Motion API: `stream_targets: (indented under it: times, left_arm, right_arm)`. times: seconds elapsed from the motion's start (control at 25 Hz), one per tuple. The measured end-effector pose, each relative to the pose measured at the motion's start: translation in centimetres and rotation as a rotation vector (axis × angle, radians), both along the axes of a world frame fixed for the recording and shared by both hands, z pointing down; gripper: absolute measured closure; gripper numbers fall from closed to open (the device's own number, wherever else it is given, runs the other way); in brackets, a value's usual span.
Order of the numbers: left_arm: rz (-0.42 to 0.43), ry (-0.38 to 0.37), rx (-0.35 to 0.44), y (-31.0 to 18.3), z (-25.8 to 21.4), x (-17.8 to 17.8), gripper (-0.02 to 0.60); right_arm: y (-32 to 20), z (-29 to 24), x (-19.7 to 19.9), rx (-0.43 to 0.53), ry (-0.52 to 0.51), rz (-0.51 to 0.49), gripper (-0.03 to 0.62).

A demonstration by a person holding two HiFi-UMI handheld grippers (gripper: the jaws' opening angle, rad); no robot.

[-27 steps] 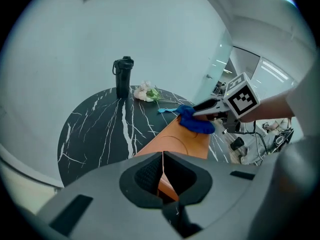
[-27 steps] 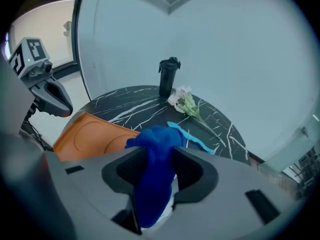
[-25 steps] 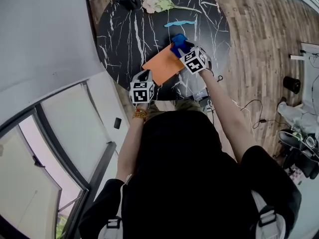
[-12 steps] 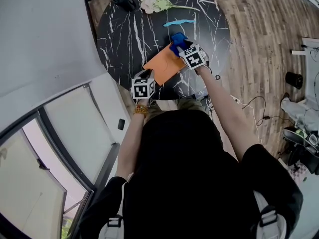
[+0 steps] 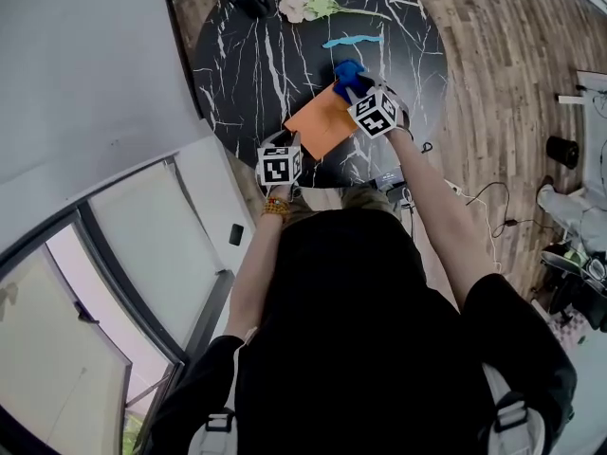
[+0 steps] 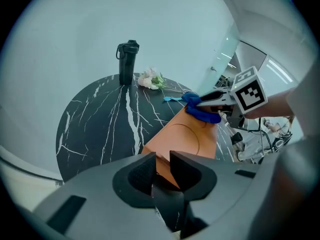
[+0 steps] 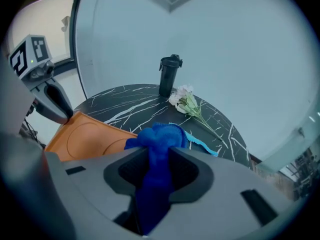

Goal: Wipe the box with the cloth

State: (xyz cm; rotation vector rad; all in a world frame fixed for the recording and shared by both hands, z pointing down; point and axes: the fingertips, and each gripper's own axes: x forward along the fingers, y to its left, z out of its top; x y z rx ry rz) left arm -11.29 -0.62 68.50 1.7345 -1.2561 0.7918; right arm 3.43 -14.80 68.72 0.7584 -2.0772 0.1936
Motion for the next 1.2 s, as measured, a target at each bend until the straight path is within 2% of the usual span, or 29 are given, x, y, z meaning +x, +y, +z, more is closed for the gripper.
stream_targets:
  times: [0.12, 0.28, 0.56, 0.72, 0.88, 1.0, 1.08, 1.2]
  left_arm:
    - [0.029, 0.023, -0.002, -0.7, 0.1, 1.1, 0.485]
    - [0.052, 0.068, -0.008, -1.4, 0.3, 2.1, 0.481]
    - [0.151, 0.094, -0.021, -1.5, 0.5, 3.9, 0.476]
    - [0.188, 0.103, -0.028, -1.5, 0.5, 4.1, 0.476]
    - [0.24, 0.129, -0.02, -1.5, 0.8, 3.0, 0.476]
    - [0.276, 0.147, -0.022, -0.5, 0.9, 1.4, 0.476]
    - [0.303, 0.156, -0.036, -0.1, 0.6, 1.7, 0.476]
    - [0.352, 0.164, -0.043, 0.1, 0.6, 1.5, 0.476]
  right_arm:
    - [-0.8, -0.1, 0.5, -0.04, -0.028, 0.059, 0.48]
    - [-0.7, 0.0, 0.0, -0.082, -0.025, 0.08, 0.495]
    - [1.8, 0.7, -0.9, -0.149, -0.088, 0.152, 0.513]
    - [3.1, 0.5, -2.6, -0.162, -0.081, 0.11, 0.513]
    - [6.9, 0.8, -7.9, -0.212, -0.074, -0.003, 0.513]
    - [9.1, 0.7, -11.2, -0.207, -0.085, 0.026, 0.513]
    - [9.6, 0.6, -11.0, -0.221, -0.104, 0.063, 0.513]
    - [10.0, 0.5, -11.3, -0.233, -0.114, 0.057, 0.513]
